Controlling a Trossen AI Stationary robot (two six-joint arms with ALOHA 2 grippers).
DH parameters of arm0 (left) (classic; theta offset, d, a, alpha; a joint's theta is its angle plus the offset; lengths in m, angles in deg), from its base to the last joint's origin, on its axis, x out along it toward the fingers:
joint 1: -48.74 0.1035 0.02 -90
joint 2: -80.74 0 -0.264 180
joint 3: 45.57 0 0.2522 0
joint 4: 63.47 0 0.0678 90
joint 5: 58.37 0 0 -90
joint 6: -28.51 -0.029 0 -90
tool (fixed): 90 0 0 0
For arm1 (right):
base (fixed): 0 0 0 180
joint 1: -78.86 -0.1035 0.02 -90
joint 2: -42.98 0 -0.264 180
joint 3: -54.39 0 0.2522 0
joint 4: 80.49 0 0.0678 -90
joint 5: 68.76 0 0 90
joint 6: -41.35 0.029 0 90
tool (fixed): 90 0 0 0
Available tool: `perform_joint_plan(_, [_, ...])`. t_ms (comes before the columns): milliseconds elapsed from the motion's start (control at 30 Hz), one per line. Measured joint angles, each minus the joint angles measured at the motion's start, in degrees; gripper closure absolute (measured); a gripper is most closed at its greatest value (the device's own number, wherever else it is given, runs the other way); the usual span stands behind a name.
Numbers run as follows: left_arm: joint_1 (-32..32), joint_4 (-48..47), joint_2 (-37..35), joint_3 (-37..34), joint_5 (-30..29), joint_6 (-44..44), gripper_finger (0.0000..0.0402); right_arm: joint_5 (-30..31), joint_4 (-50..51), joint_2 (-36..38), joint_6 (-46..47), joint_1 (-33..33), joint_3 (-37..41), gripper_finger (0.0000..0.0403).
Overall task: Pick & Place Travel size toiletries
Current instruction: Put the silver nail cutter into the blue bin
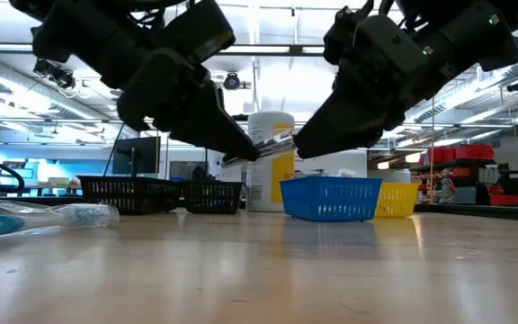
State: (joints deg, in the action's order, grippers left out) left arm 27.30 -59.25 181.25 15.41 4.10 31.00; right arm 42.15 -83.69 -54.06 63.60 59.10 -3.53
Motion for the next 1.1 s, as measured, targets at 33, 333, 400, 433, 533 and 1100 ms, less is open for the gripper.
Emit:
perform_joint_plan(33, [0.0, 0.0, 0.0, 0.2, -0.1, -0.2, 0.0350, 0.0, 0.0, 0.0, 0.0, 0.1, 0.0, 0.0206])
perform_joint_plan(333, [0.1, 0.1, 0.0, 2.5, -2.7, -4.9, 0.0345, 0.0, -7.0, 0.0, 6.6, 1.5, 0.0, 0.0206])
perform_joint_plan(400, [0.1, 0.0, 0.0, 3.2, -4.3, -6.4, 0.0346, -0.1, -7.4, 0.0, 7.7, 2.1, 0.0, 0.0209])
perform_joint_plan(433, [0.1, 0.0, 0.0, 3.6, -5.5, -7.4, 0.0346, -0.1, -7.3, 0.0, 7.9, 2.3, 0.0, 0.0213])
perform_joint_plan(533, [0.1, -1.0, 0.0, 4.7, -8.1, -9.4, 0.0341, -0.1, -7.0, 0.1, 8.9, 2.9, 0.0, 0.0231])
perform_joint_plan(1100, [0.2, -2.5, 0.0, 5.1, -8.9, -10.4, 0.0323, -2.0, -6.7, 0.0, 7.2, 3.6, 0.0, 0.0346])
